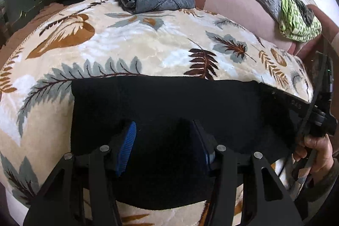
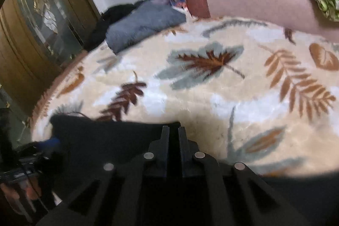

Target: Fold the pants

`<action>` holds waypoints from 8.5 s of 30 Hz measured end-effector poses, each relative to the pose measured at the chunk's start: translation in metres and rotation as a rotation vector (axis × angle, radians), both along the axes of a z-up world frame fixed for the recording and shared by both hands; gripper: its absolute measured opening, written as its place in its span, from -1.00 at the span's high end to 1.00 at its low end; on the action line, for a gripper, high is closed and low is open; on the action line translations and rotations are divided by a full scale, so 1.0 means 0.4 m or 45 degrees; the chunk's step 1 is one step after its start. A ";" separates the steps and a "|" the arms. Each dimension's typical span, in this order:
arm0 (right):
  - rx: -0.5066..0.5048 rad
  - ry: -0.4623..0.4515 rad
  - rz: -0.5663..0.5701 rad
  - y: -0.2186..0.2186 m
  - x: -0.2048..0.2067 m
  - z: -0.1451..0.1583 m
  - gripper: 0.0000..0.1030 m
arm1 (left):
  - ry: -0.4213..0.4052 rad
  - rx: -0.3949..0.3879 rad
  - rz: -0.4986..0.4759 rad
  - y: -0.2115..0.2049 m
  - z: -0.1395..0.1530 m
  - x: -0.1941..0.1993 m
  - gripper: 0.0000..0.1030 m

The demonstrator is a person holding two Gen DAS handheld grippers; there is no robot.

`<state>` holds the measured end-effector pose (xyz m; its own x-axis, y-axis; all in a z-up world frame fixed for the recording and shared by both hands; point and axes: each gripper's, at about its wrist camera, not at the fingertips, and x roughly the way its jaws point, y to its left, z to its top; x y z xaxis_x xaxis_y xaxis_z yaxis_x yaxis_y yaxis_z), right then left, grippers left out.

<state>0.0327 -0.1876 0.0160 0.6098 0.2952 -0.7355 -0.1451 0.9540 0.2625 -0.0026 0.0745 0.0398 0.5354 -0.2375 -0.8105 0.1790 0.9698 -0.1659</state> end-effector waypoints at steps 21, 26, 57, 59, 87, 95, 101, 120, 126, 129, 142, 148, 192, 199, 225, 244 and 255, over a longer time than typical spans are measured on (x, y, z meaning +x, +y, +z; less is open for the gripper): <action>-0.235 -0.012 -0.543 -0.450 -0.329 0.154 0.00 | -0.009 -0.123 -0.181 -0.150 0.083 -0.031 -0.37; -0.326 0.119 -0.652 -0.555 -0.327 0.128 0.00 | 0.011 -0.128 -0.297 -0.269 0.077 -0.031 -0.37; -0.153 0.184 -0.719 -0.626 -0.308 0.014 0.83 | -0.037 0.014 -0.394 -0.501 -0.014 -0.014 -0.44; -0.129 0.174 -0.736 -0.629 -0.314 0.009 0.75 | -0.049 0.000 -0.396 -0.501 -0.015 -0.018 -0.51; 0.028 -0.078 -0.584 -0.542 -0.528 0.079 0.01 | -0.115 -0.050 -0.475 -0.559 0.028 -0.064 -0.60; 0.070 0.025 -0.646 -0.596 -0.567 0.036 0.01 | 0.002 -0.061 -0.683 -0.706 0.029 -0.033 -0.60; 0.216 0.052 -0.643 -0.618 -0.549 0.006 0.01 | 0.065 -0.080 -0.843 -0.828 0.026 0.001 -0.60; 0.463 -0.039 -0.647 -0.639 -0.506 -0.038 -0.35 | 0.306 -0.129 -1.201 -1.136 -0.057 0.048 -0.65; 0.436 -0.042 -0.678 -0.638 -0.488 -0.039 0.13 | 0.151 -0.009 -1.293 -1.168 -0.071 0.002 -0.51; 0.481 0.001 -0.682 -0.651 -0.475 -0.054 0.81 | 0.127 -0.020 -1.357 -1.168 -0.065 -0.010 0.29; 0.241 -0.324 -0.448 -0.481 -0.498 0.195 0.83 | 0.023 -0.290 -1.243 -0.990 0.168 0.019 0.86; 0.126 -0.330 -0.179 -0.270 -0.423 0.240 0.83 | -0.020 -0.319 -1.010 -0.739 0.246 0.088 0.86; 0.099 -0.030 -0.105 -0.177 -0.256 0.050 0.61 | 0.128 -0.044 -0.424 -0.367 0.000 -0.015 0.59; 0.088 -0.051 -0.009 -0.084 -0.213 0.065 0.61 | 0.079 -0.001 -0.319 -0.300 0.022 -0.038 0.59; 0.029 -0.117 0.119 0.098 -0.230 0.106 0.28 | -0.038 -0.070 0.131 0.000 0.051 -0.109 -0.25; 0.049 -0.092 0.283 0.223 -0.145 0.109 -0.08 | 0.082 -0.401 0.393 0.164 0.012 -0.163 -0.59; -0.098 -0.096 0.539 0.393 -0.034 0.119 -0.23 | 0.154 -0.352 0.442 0.156 -0.045 -0.132 -0.60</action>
<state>0.0192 -0.0302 0.0634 0.4996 0.4766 -0.7234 -0.5437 0.8226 0.1665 -0.0555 0.1370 0.0218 0.5268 -0.2767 -0.8037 -0.1853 0.8854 -0.4263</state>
